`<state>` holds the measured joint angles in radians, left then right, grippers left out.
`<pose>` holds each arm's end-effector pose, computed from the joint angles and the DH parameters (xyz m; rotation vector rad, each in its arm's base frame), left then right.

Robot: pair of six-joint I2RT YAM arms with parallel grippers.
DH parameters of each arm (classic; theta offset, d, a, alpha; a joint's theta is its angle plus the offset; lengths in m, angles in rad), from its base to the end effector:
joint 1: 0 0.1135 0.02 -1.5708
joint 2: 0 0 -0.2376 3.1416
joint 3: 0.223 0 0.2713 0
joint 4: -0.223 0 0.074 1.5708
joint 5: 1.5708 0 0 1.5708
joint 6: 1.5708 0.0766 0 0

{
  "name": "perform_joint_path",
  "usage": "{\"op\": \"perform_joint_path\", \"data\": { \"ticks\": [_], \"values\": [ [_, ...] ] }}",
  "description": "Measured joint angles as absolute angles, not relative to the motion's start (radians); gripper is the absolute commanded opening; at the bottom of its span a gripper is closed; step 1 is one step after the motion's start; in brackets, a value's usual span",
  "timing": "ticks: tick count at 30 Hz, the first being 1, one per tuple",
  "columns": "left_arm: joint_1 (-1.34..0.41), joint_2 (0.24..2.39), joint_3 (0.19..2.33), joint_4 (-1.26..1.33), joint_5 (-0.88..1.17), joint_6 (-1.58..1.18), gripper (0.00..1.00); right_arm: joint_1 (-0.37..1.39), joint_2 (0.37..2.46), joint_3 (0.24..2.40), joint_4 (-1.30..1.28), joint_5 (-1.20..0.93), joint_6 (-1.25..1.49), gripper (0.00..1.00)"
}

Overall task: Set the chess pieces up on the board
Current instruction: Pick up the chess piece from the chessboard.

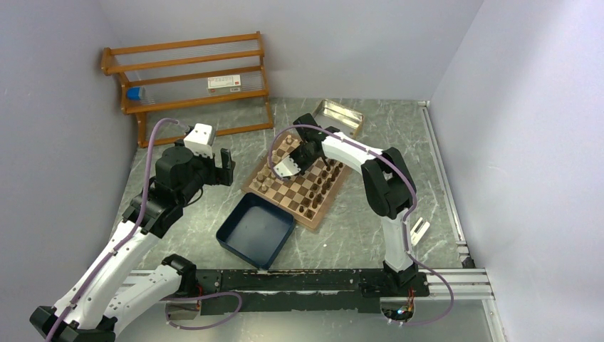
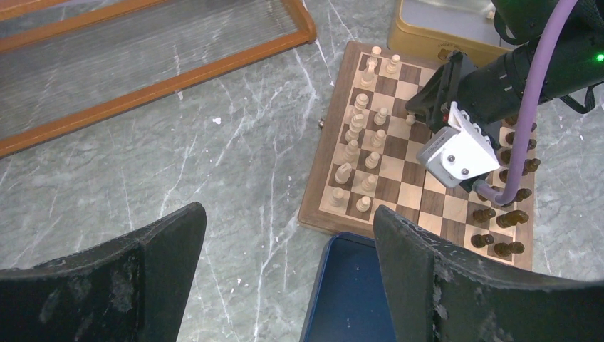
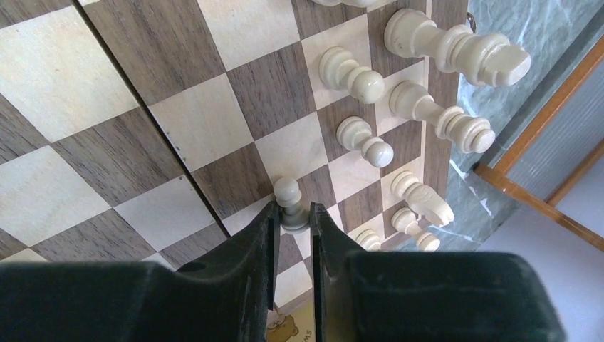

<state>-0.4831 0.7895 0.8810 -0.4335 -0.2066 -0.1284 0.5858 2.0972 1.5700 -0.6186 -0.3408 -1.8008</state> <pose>0.2296 -0.1027 0.3162 0.1991 1.9007 -0.2163 0.3679 0.2748 0.1045 -2.4548 0.8694 0.0472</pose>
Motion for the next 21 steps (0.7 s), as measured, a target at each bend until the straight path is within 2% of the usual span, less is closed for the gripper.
{"op": "perform_joint_path", "data": {
  "ticks": [5, 8, 15, 21],
  "values": [
    [-0.483, 0.790, 0.881, -0.434, -0.209, -0.135, 0.89, 0.582, 2.093, 1.558, -0.593, -0.355, -1.760, 0.19],
    [-0.483, 0.796, 0.881, -0.434, -0.223, -0.149, 0.87, 0.571, 2.082, 1.535, -0.558, -0.396, -1.714, 0.14],
    [-0.483, 0.839, 0.881, -0.430, -0.213, -0.221, 0.80, 0.475, 2.054, 1.463, -0.474, -0.627, -1.544, 0.12],
    [-0.483, 0.943, 0.922, -0.407, -0.098, -0.297, 0.72, 0.430, 2.029, 1.397, -0.416, -0.740, -1.438, 0.11]
  ]
}}
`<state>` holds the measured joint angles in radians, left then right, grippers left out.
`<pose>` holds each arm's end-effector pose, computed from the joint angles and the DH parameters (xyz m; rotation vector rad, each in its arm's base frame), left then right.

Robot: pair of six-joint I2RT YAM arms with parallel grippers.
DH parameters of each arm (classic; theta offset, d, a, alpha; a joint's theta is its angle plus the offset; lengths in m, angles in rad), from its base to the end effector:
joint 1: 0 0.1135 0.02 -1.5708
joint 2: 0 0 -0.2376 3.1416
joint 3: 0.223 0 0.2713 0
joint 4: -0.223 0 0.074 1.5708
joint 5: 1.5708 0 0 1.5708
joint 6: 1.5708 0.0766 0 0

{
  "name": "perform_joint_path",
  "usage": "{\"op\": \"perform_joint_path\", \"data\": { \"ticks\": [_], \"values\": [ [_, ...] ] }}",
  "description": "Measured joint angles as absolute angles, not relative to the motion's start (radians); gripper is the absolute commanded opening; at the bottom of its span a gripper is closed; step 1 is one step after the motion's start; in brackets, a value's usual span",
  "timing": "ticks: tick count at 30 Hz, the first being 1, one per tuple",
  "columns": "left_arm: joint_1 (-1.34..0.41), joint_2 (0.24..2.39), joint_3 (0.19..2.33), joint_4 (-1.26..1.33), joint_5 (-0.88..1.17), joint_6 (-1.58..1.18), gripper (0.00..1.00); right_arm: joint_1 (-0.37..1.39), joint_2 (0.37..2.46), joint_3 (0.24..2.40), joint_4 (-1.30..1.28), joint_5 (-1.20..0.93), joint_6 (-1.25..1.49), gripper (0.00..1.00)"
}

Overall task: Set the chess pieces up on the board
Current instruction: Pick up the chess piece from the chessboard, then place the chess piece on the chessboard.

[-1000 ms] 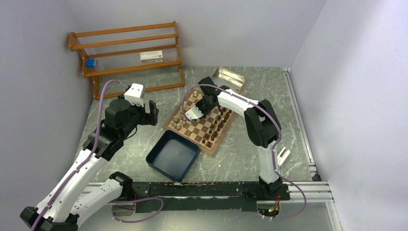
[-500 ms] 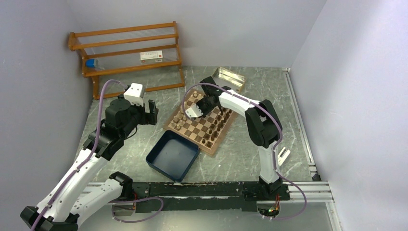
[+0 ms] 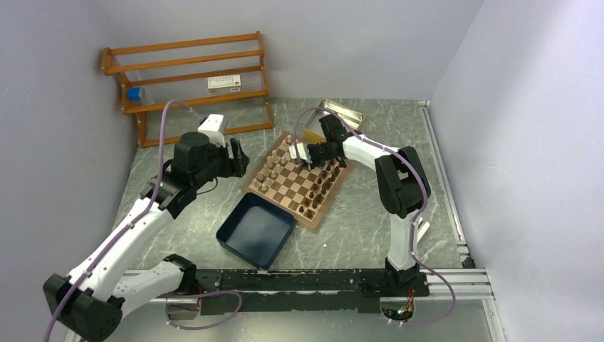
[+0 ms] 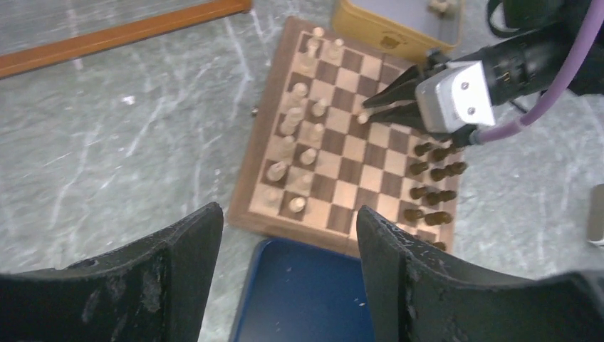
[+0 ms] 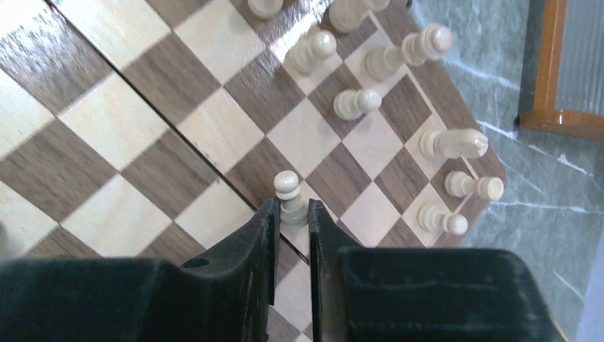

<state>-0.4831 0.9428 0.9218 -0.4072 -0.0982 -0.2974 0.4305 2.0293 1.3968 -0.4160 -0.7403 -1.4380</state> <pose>0.2540 -0.1247 0.2978 0.1237 2.0158 -0.4019 0.3775 0.2302 0.1054 -1.9917 1.1756 0.4850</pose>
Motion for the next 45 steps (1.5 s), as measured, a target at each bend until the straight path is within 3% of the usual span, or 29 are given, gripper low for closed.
{"op": "perform_joint_path", "data": {
  "ticks": [10, 23, 32, 45],
  "values": [
    [-0.483, 1.196, 1.017, -0.294, 0.051, -0.395, 0.59, 0.375, 1.923, 1.182, -0.104, -0.931, -1.161, 0.08],
    [-0.544, 1.537, 1.151, -0.143, 0.117, -0.450, 0.52, 0.344, 1.886, 1.143, 0.200, -1.016, -0.844, 0.07],
    [-0.562, 1.693, 1.223, -0.097, 0.116, -0.470, 0.45, 0.336, 1.882, 1.132, 0.270, -1.044, -0.777, 0.06],
    [-0.563, 1.750, 1.256, -0.017, 0.167, -0.510, 0.45, 0.326, 1.880, 1.132, 0.274, -1.044, -0.756, 0.06]
  ]
}}
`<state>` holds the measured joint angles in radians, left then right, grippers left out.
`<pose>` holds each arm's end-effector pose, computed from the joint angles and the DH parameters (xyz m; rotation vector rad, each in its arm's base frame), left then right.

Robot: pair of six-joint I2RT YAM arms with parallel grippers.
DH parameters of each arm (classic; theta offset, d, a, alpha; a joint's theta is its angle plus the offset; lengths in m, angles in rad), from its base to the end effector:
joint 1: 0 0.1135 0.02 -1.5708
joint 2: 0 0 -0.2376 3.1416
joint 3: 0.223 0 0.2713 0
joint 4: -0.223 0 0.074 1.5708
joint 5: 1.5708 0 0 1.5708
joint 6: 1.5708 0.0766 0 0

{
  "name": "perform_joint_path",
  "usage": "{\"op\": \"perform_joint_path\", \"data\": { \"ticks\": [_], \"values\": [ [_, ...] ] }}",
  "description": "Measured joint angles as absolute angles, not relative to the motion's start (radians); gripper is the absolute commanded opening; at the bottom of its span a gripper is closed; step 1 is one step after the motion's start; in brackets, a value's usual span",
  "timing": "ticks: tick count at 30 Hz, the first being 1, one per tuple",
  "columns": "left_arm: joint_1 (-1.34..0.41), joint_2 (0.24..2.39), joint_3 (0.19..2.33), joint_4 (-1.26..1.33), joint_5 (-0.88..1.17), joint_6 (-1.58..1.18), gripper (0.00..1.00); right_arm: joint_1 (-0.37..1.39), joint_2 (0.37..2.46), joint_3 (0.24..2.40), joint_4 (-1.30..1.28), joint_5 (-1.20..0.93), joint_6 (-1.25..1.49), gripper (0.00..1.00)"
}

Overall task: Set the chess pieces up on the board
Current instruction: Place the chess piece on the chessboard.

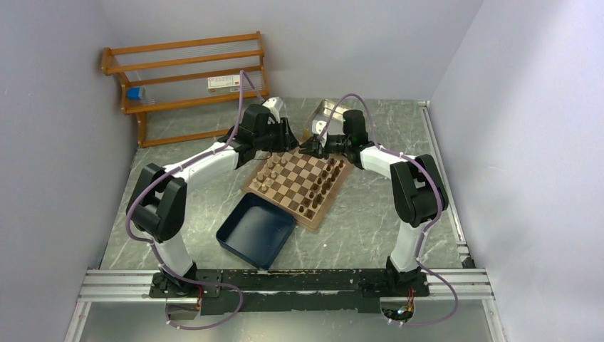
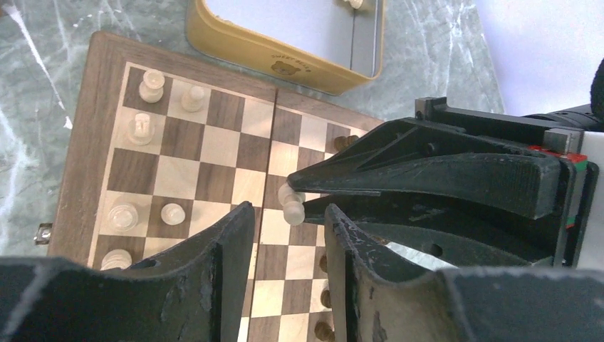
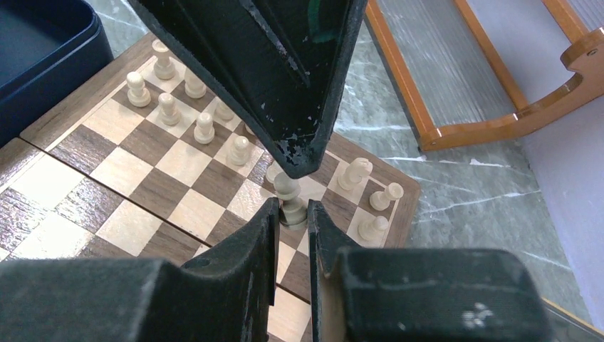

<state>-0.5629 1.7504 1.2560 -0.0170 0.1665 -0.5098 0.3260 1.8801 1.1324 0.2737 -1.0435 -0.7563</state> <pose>0.3774 -0.2531 0.2014 0.1643 2.1758 -0.8084 0.3836 0.1995 0.1525 -1.4400 1.1931 0.7608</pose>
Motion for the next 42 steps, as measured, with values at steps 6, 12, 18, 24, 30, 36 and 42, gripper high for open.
{"op": "perform_joint_path", "data": {
  "ticks": [6, 12, 18, 24, 30, 36, 42],
  "values": [
    [-0.563, 1.755, 1.253, 0.020, 0.195, -0.525, 0.45, 0.321, 1.880, 1.126, 0.303, -1.045, -0.722, 0.06],
    [-0.564, 1.773, 1.253, 0.038, 0.207, -0.540, 0.42, 0.313, 1.880, 1.124, 0.319, -1.045, -0.692, 0.05],
    [-0.564, 1.807, 1.253, 0.042, 0.221, -0.551, 0.40, 0.312, 1.880, 1.123, 0.327, -1.044, -0.683, 0.05],
    [-0.564, 1.817, 1.253, 0.057, 0.231, -0.562, 0.35, 0.305, 1.880, 1.122, 0.331, -1.045, -0.673, 0.05],
    [-0.564, 1.822, 1.253, 0.070, 0.242, -0.573, 0.32, 0.302, 1.880, 1.121, 0.332, -1.044, -0.662, 0.04],
    [-0.564, 1.826, 1.253, 0.084, 0.252, -0.587, 0.23, 0.299, 1.880, 1.121, 0.340, -1.044, -0.648, 0.04],
    [-0.564, 1.827, 1.253, 0.085, 0.263, -0.591, 0.14, 0.298, 1.879, 1.106, 0.366, -1.040, -0.626, 0.16]
  ]
}}
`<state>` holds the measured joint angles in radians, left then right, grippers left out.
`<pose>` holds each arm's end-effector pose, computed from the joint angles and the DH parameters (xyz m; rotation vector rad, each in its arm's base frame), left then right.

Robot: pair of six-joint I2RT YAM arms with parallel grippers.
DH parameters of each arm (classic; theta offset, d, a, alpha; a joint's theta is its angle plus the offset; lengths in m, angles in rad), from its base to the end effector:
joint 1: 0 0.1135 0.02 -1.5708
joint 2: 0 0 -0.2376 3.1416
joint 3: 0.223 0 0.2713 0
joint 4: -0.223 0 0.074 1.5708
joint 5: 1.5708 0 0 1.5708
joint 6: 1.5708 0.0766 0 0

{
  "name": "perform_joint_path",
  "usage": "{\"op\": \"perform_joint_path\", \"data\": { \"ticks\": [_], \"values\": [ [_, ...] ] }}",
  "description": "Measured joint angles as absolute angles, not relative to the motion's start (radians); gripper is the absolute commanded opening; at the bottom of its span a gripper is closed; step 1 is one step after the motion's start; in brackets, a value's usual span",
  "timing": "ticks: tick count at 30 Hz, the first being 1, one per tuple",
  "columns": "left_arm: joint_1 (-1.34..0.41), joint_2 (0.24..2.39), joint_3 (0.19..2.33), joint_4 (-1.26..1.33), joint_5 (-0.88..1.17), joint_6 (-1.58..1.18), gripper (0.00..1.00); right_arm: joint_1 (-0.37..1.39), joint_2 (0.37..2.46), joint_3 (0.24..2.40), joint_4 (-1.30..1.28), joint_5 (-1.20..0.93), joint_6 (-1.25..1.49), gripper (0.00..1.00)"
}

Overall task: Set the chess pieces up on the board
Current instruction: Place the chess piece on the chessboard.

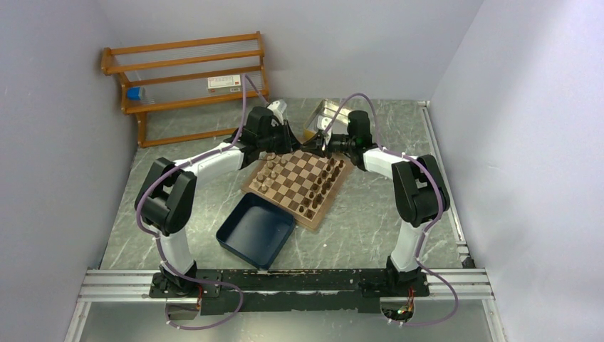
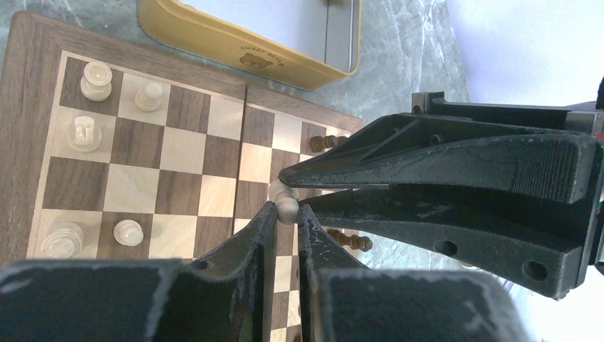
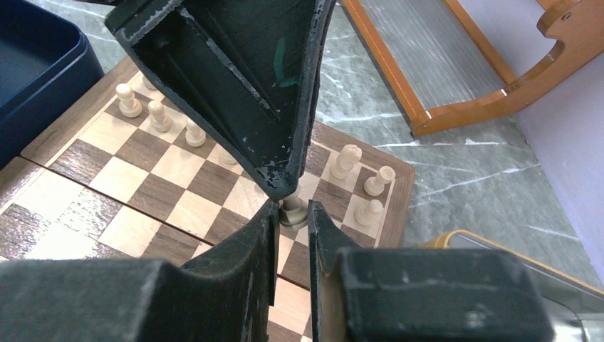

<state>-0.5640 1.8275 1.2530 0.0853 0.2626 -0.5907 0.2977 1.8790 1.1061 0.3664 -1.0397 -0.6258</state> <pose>0.3829 -0.2657 0.1804 0.1441 2.1864 -0.9577 0.3888 0.1884 0.1535 -1.3498 1.2543 0.7883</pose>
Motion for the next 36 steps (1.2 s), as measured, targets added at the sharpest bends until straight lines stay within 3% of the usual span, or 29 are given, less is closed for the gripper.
{"op": "perform_joint_path", "data": {
  "ticks": [5, 8, 14, 15, 16, 26, 36],
  "values": [
    [-0.567, 1.842, 1.283, 0.048, 0.270, -0.577, 0.11, 0.296, 1.846, 1.022, 0.473, -1.005, -0.545, 0.42],
    [-0.570, 1.857, 1.329, -0.001, 0.265, -0.548, 0.10, 0.297, 1.811, 0.973, 0.531, -0.989, -0.467, 0.49],
    [-0.570, 1.869, 1.452, -0.140, 0.228, -0.470, 0.09, 0.297, 1.680, 0.885, 0.620, -0.910, -0.269, 0.73],
    [-0.570, 1.871, 1.469, -0.160, 0.221, -0.457, 0.09, 0.297, 1.656, 0.872, 0.628, -0.894, -0.228, 0.97],
    [-0.570, 1.874, 1.486, -0.178, 0.214, -0.446, 0.09, 0.297, 1.639, 0.864, 0.633, -0.880, -0.197, 0.99],
    [-0.570, 2.016, 1.735, -0.429, 0.105, -0.293, 0.07, 0.307, 1.351, 0.737, 0.622, -0.568, 0.160, 1.00],
    [-0.570, 2.156, 1.843, -0.533, 0.041, -0.245, 0.07, 0.319, 1.241, 0.735, 0.547, -0.440, 0.218, 1.00]
  ]
}}
